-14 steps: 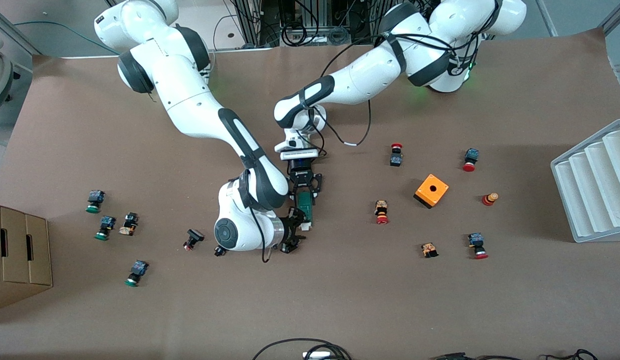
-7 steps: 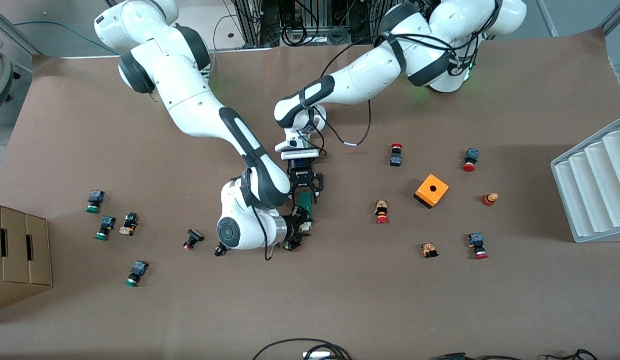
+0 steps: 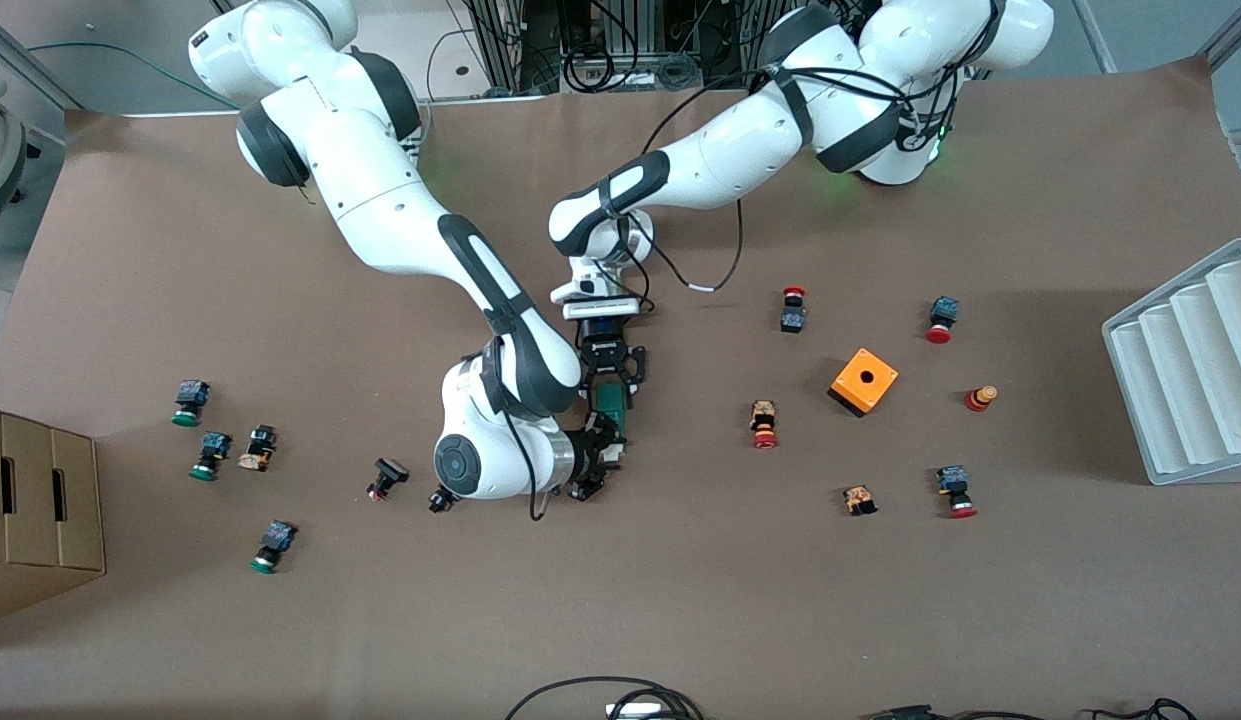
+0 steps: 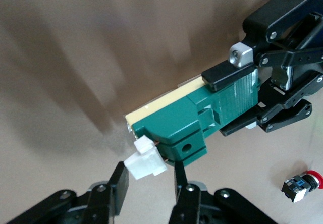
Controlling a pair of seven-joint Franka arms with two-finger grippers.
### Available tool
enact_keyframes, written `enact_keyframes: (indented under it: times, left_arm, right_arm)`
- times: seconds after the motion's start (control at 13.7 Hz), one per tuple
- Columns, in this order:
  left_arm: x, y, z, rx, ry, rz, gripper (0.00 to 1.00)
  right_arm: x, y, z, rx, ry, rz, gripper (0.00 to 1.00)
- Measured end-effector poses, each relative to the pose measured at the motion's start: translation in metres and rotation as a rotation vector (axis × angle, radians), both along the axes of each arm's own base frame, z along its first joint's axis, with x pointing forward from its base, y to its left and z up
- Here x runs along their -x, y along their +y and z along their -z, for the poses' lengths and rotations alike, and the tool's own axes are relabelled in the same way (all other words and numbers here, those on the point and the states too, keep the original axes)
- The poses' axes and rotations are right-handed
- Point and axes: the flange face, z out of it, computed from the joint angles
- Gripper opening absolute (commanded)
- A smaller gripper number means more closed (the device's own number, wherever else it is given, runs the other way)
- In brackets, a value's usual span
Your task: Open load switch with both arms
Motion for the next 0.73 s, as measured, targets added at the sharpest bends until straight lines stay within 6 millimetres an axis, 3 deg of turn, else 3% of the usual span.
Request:
enact_keyframes:
  times: [0.73]
  left_arm:
    - [0.0001, 0.0001, 0.0001, 0.002, 0.000, 0.000, 0.53]
  right_arm:
    - [-0.0002, -0.0010, -0.0001, -0.006, 0.009, 0.002, 0.41]
